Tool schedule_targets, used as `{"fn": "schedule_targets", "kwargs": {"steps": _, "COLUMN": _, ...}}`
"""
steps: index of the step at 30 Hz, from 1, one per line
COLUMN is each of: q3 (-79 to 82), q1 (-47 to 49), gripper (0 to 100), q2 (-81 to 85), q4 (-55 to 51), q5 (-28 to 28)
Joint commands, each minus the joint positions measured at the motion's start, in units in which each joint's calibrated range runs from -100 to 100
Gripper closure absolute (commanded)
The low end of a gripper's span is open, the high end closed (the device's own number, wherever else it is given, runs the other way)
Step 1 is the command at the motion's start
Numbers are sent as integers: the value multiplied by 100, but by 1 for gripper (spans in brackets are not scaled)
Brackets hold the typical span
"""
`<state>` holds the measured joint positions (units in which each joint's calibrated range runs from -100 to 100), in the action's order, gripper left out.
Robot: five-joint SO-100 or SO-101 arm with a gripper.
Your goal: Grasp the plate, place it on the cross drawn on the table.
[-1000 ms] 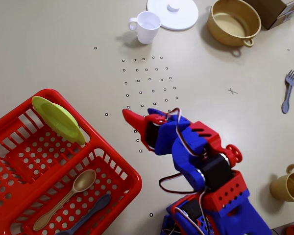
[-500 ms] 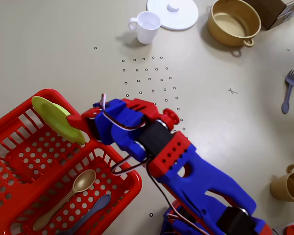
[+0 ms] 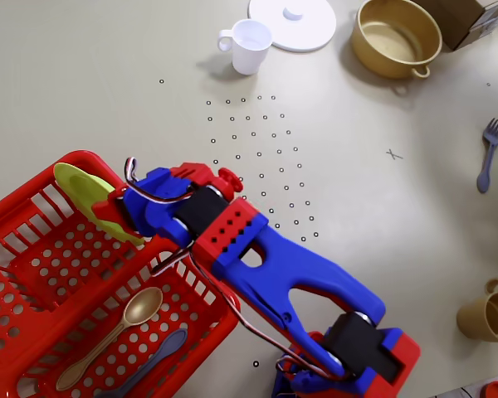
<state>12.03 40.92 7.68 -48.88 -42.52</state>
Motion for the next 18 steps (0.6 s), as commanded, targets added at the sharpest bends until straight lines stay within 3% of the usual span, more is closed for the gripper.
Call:
{"fn": "schedule_targets", "kwargs": {"steps": 1, "q3": -595, "q1": 14, "gripper": 74, "q2": 69, "q4": 127, "q5": -39}}
{"fn": "schedule_targets", "kwargs": {"steps": 18, "q3": -1039, "q1": 93, "gripper": 78, "q2": -599, "q4": 127, "q5": 49}}
